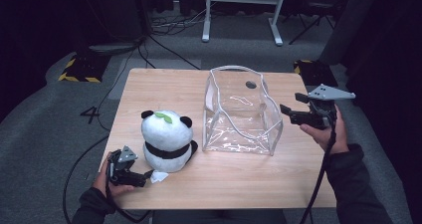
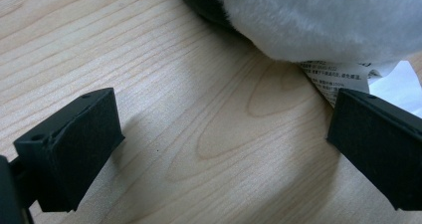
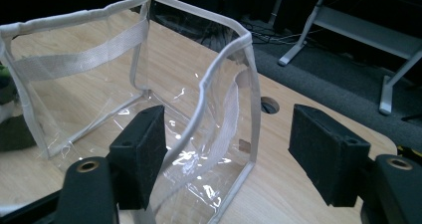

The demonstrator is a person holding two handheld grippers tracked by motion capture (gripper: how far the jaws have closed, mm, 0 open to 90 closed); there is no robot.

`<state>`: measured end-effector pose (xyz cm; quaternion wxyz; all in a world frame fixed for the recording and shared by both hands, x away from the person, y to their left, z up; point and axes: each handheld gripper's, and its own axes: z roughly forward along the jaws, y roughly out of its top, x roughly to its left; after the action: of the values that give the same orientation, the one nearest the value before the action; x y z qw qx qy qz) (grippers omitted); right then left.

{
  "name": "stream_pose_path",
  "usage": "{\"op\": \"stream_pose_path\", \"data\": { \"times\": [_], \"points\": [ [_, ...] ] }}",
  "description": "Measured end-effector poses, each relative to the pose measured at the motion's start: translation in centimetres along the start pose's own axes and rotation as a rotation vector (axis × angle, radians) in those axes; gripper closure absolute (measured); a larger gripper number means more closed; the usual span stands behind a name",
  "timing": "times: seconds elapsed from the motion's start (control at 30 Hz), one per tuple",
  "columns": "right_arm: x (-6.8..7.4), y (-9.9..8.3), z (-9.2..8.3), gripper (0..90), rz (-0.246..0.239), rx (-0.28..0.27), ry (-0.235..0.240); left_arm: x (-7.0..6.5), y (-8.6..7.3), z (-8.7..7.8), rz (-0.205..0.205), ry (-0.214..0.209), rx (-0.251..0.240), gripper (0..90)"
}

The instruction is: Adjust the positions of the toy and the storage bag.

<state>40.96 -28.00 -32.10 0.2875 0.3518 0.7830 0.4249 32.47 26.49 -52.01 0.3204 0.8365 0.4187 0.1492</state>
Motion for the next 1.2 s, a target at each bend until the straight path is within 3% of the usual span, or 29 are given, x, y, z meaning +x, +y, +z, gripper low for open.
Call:
{"op": "stream_pose_path", "data": {
  "times": [0.1, 0.4, 0.5, 0.57, 0.7, 0.77, 0.93, 1.03, 1.2],
  "points": [
    [0.5, 0.9, 0.7, 31.3, -0.001, 0.003, 0.013, 0.0, 0.0, 0.0, 0.0, 0.001, 0.0, 0.6],
    [1.3, 2.1, 4.3, 35.1, -0.002, 0.083, 0.004, 0.0, 0.0, 0.0, 0.0, 0.0, 0.0, 0.6],
    [1.2, 2.0, 5.4, 39.4, 0.005, 0.113, -0.038, 0.0, 0.0, 0.0, 0.0, 0.001, 0.001, 0.6],
    [0.9, 1.9, 6.0, 42.4, 0.019, 0.128, -0.036, 0.0, 0.0, 0.0, 0.0, 0.001, 0.0, 0.6],
    [0.2, 1.5, 7.0, 55.8, 0.03, 0.145, -0.063, -0.1, 0.1, 0.1, -0.003, 0.001, 0.0, 0.6],
    [-0.2, 1.4, 7.2, 64.7, 0.049, 0.141, -0.048, -0.1, 0.1, 0.1, 0.0, 0.001, 0.001, 0.6],
    [-0.8, 1.1, 7.2, 83.2, 0.058, 0.152, -0.084, -0.4, 0.2, 0.2, -0.012, 0.005, -0.002, 0.5],
    [-1.2, 1.0, 6.9, 86.3, 0.065, 0.152, -0.08, -0.8, 0.6, 0.6, -0.017, 0.017, -0.002, 0.5],
    [-1.7, 0.6, 6.4, 86.9, 0.067, 0.151, -0.127, -1.5, 1.1, 1.0, -0.018, 0.017, 0.0, 0.6]
  ]
}}
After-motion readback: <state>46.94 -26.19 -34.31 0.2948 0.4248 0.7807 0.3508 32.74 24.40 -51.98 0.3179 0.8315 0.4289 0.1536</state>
